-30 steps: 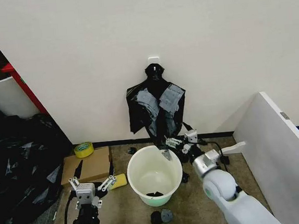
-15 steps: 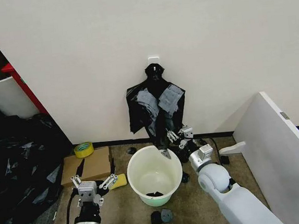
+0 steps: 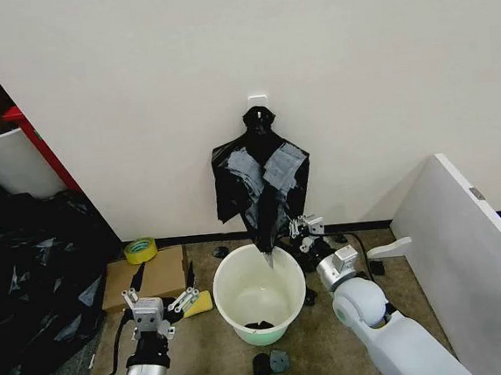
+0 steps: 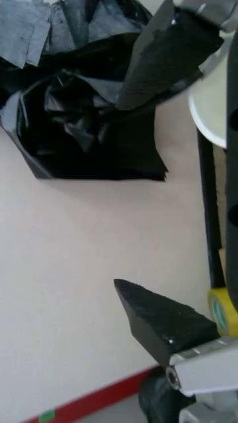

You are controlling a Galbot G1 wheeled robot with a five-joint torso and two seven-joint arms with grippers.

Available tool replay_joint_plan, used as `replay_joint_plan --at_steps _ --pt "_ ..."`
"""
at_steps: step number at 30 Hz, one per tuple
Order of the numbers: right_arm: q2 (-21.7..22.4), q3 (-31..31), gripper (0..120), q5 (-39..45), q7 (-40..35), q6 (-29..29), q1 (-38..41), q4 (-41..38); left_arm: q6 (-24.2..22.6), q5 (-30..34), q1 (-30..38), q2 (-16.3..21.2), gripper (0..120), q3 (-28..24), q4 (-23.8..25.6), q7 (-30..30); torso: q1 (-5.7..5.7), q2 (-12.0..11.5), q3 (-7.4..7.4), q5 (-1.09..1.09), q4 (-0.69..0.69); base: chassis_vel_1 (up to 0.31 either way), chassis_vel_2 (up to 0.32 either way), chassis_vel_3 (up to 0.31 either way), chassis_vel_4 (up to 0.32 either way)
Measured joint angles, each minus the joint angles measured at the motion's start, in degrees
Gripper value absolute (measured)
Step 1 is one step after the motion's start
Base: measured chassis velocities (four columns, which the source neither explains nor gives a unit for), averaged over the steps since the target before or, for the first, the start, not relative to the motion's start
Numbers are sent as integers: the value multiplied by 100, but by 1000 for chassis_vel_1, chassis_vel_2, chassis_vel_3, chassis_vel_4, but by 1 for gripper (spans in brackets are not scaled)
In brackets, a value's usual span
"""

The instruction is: Place the garbage bag over the trash bin.

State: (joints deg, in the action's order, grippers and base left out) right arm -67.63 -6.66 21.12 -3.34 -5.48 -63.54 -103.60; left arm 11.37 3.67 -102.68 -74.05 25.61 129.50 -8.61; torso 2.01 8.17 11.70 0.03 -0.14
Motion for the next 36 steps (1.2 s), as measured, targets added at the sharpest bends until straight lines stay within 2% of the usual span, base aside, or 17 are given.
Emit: replay_joint_plan --at_steps 6,10,13,16,19,22,25,30,36 --pt "146 -150 0 92 135 -84 -391 -533 -240 617 429 608 100 -122 56 178 0 0 0 1 -1 0 0 0 0" --pt "227 -159 0 95 198 -122 -483 -783 -355 1040 1123 1466 100 -377 -141 253 0 0 0 -1 -3 0 0 0 0" --pt "233 -91 0 110 209 -122 -414 -839 -355 1105 1647 1880 100 -652 -440 294 0 0 0 -1 -1 0 0 0 0" --pt "227 -25 0 137 209 -117 -347 -843 -355 1106 1876 2008 100 -751 -610 295 1 0 0 -3 -4 0 0 0 0" --pt "213 136 0 165 209 -109 -201 -790 -355 1093 2121 2142 100 -814 -841 315 0 0 0 1 3 0 0 0 0" --pt "198 173 0 162 209 -106 -190 -775 -354 1114 2428 2293 100 -1036 -1031 319 0 0 0 0 2 0 0 0 0" --pt "181 163 0 151 208 -98 -228 -786 -291 1120 2821 2418 100 -1503 -1262 312 1 0 1 0 -3 0 0 0 0" --pt "172 125 0 144 205 -87 -267 -819 -240 1115 3185 2398 100 -1930 -1463 282 1 0 0 -1 -1 0 0 0 0" --pt "139 47 0 98 203 -76 -357 -863 -417 1034 4073 2190 100 -2548 -1902 71 1 0 0 1 0 0 0 0 0"
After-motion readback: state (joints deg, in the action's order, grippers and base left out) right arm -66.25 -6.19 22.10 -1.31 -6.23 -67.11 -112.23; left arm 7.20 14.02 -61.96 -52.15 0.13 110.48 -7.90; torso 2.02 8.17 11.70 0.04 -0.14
